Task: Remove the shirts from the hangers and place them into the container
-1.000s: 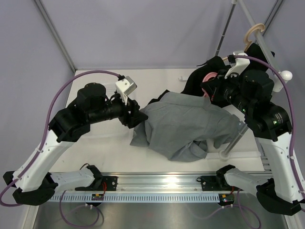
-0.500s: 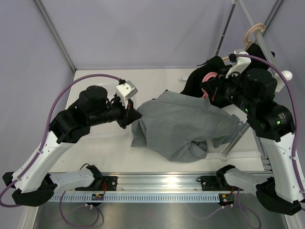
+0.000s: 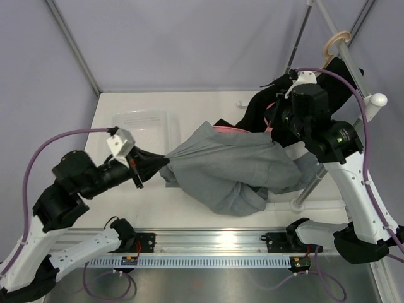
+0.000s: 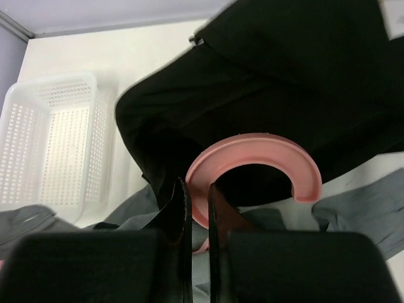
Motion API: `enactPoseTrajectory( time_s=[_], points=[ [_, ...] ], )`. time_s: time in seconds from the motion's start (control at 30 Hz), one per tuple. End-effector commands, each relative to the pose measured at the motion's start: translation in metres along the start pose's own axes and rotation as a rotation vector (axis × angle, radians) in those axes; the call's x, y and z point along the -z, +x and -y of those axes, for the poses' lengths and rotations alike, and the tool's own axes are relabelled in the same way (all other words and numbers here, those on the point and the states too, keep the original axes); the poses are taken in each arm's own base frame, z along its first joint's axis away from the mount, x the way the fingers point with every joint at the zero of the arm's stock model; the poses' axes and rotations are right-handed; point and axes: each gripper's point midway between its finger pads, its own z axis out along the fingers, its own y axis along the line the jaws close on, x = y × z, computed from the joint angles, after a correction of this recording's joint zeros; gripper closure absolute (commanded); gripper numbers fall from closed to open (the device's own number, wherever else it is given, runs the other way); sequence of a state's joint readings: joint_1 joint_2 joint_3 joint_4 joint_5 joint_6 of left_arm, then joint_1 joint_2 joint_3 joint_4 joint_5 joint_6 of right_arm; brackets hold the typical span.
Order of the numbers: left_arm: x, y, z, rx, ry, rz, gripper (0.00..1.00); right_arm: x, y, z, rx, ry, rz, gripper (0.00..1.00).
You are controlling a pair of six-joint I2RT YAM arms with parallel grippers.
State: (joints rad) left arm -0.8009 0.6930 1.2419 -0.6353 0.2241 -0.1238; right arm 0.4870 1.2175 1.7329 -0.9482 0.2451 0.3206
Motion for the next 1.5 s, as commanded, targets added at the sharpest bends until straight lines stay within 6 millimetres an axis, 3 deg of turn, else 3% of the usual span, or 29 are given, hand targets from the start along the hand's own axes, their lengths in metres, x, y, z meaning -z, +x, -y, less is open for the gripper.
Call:
enactPoseTrajectory(
  time_s=[0.0,0.2,0.37,0.5,0.7,0.8,0.9,1.0,1.1,1.17,1.47],
  points=[
    [0.027,-0.049,0.008,-0.026,0.003,0.224,1.00,0.012,-0.025,0.044,-0.093,0.228,0.151,1.00],
    [0.028,-0.008,-0.017,0.048,-0.136,0.094,1.00,0.040,-0.053,0.049,-0.196,0.248,0.256,1.00],
    [0.049,0.011,-0.049,0.100,-0.336,0.101,1.00,0.049,-0.054,0.055,-0.210,0.275,0.264,1.00],
    [0.045,0.018,-0.039,0.120,-0.281,0.061,1.00,0.053,-0.061,0.046,-0.236,0.219,0.286,1.00],
    [0.009,0.046,-0.013,0.171,-0.105,-0.075,1.00,0.067,-0.085,-0.006,-0.290,-0.073,0.316,1.00],
    [-0.006,0.063,-0.004,0.204,-0.040,-0.117,1.00,0.073,-0.092,-0.017,-0.296,-0.136,0.330,1.00],
    [-0.012,0.081,-0.005,0.235,-0.037,-0.171,1.00,0.085,-0.101,-0.005,-0.299,-0.100,0.394,1.00],
    [-0.015,0.093,-0.005,0.259,-0.036,-0.201,1.00,0.082,-0.102,-0.004,-0.266,-0.073,0.369,1.00],
    [-0.015,0.106,-0.008,0.286,-0.064,-0.248,1.00,0.087,-0.107,0.022,-0.243,0.061,0.410,1.00],
    [-0.012,0.110,-0.011,0.296,-0.086,-0.248,1.00,0.095,-0.111,0.029,-0.233,0.085,0.435,1.00],
    [-0.006,0.138,-0.009,0.347,-0.095,-0.333,1.00,0.105,-0.120,0.030,-0.248,0.081,0.462,1.00]
  ],
)
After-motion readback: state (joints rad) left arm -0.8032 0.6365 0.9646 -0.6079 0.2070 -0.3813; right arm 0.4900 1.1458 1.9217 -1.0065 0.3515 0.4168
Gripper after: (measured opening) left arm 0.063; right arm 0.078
